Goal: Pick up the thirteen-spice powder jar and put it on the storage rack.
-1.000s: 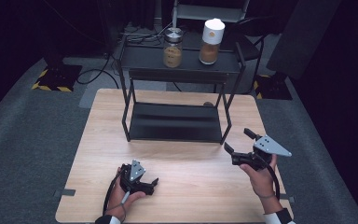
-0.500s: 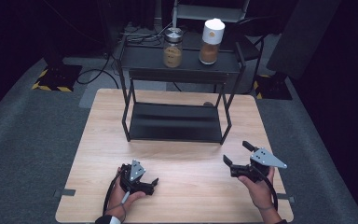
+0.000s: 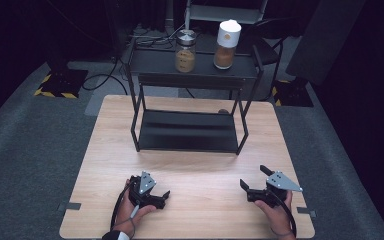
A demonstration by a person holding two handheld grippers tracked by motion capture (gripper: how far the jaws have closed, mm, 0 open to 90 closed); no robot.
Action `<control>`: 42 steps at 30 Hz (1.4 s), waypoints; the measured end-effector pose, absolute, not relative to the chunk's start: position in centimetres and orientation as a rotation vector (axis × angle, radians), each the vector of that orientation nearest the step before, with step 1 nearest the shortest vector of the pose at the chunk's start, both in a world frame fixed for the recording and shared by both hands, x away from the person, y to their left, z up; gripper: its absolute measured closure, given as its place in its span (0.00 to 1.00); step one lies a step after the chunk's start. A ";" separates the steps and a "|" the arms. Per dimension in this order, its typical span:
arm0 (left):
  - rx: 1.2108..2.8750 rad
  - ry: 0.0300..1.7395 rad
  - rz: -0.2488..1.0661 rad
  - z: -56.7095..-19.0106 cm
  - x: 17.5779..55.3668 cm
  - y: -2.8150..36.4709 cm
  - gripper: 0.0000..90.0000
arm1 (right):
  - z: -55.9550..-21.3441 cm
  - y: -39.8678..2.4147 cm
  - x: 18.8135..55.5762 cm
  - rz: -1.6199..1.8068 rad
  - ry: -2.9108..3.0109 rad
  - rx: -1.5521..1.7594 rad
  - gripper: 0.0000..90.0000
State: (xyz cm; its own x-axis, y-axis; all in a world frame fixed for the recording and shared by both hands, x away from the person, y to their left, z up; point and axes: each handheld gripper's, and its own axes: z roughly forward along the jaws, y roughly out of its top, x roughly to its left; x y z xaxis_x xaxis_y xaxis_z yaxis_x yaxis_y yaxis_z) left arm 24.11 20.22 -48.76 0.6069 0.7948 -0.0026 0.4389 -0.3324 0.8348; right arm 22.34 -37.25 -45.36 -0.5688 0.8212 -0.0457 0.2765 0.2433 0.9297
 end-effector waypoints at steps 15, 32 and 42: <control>1.973 0.978 0.523 -48.8 24.1 20.2 0.00 | -47.0 -37.4 21.3 1.248 2.041 1.047 0.04; 1.972 0.979 0.523 -48.8 24.1 20.2 0.00 | -47.8 -37.1 21.4 1.139 2.140 1.091 0.04; 1.973 0.978 0.522 -48.8 24.1 20.2 0.00 | -48.0 -37.2 21.6 1.116 2.133 1.173 0.03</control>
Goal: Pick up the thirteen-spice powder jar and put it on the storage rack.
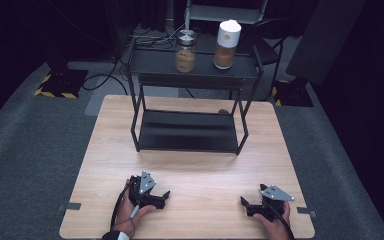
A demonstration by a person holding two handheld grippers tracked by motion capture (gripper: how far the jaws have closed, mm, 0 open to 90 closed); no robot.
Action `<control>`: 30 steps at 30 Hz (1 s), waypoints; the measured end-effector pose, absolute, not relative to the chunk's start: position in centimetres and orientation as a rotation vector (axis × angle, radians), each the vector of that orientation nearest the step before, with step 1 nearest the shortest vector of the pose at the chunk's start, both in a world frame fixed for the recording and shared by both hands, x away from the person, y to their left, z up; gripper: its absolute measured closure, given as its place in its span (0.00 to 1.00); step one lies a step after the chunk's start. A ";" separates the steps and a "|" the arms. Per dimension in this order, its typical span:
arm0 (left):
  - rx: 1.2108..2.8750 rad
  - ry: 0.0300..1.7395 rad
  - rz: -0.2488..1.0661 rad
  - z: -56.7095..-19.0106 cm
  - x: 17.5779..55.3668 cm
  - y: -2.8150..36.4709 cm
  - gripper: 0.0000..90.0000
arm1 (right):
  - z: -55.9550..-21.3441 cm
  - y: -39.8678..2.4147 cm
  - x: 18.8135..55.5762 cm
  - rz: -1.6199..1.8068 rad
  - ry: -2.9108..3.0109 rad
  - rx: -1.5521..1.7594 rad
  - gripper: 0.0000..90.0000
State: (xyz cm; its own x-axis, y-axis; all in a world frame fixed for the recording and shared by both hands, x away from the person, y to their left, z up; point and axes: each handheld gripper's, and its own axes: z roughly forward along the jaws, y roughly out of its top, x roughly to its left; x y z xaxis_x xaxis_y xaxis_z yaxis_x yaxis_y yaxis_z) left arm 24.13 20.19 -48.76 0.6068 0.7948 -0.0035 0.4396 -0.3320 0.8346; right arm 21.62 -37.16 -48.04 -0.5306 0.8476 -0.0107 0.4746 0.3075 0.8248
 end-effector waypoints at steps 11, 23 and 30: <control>1.973 0.977 0.522 -48.8 24.1 20.2 0.00 | -48.1 -37.1 21.7 1.114 2.122 1.186 0.03; 1.974 0.976 0.522 -48.8 24.1 20.2 0.00 | -48.1 -37.2 21.9 1.116 2.136 1.172 0.01; 1.973 0.977 0.522 -48.8 24.1 20.2 0.00 | -48.1 -37.2 21.9 1.116 2.138 1.170 0.01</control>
